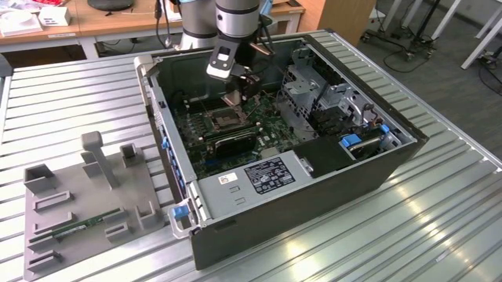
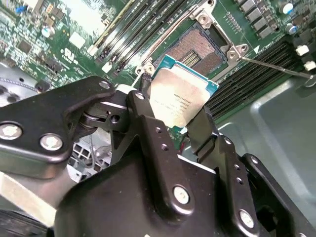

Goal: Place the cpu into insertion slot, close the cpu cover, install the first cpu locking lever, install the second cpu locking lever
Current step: 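Place the cpu into insertion slot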

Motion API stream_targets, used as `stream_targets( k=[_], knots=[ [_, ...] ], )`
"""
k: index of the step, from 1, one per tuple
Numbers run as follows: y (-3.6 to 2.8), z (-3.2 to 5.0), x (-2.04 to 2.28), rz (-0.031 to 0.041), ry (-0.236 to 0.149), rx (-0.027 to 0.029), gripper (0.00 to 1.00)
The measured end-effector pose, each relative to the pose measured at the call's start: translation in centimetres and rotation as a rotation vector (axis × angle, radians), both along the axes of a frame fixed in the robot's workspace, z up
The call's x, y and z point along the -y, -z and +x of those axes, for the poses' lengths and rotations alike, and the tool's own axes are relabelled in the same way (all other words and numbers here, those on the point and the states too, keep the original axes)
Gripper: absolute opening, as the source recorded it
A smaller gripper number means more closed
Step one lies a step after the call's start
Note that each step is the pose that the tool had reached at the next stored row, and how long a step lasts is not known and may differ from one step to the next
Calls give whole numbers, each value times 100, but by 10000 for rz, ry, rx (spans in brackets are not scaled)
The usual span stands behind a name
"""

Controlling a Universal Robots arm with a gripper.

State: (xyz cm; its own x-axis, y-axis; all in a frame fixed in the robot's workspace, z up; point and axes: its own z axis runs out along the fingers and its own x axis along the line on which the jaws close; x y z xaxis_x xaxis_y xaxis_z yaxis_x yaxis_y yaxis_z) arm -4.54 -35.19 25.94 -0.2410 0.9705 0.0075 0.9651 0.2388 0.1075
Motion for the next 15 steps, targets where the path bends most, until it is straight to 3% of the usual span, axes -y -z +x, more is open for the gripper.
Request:
stream_targets(
  k=[15],
  knots=[
    [13,-23,0,1,1541,-9,54]
  ],
)
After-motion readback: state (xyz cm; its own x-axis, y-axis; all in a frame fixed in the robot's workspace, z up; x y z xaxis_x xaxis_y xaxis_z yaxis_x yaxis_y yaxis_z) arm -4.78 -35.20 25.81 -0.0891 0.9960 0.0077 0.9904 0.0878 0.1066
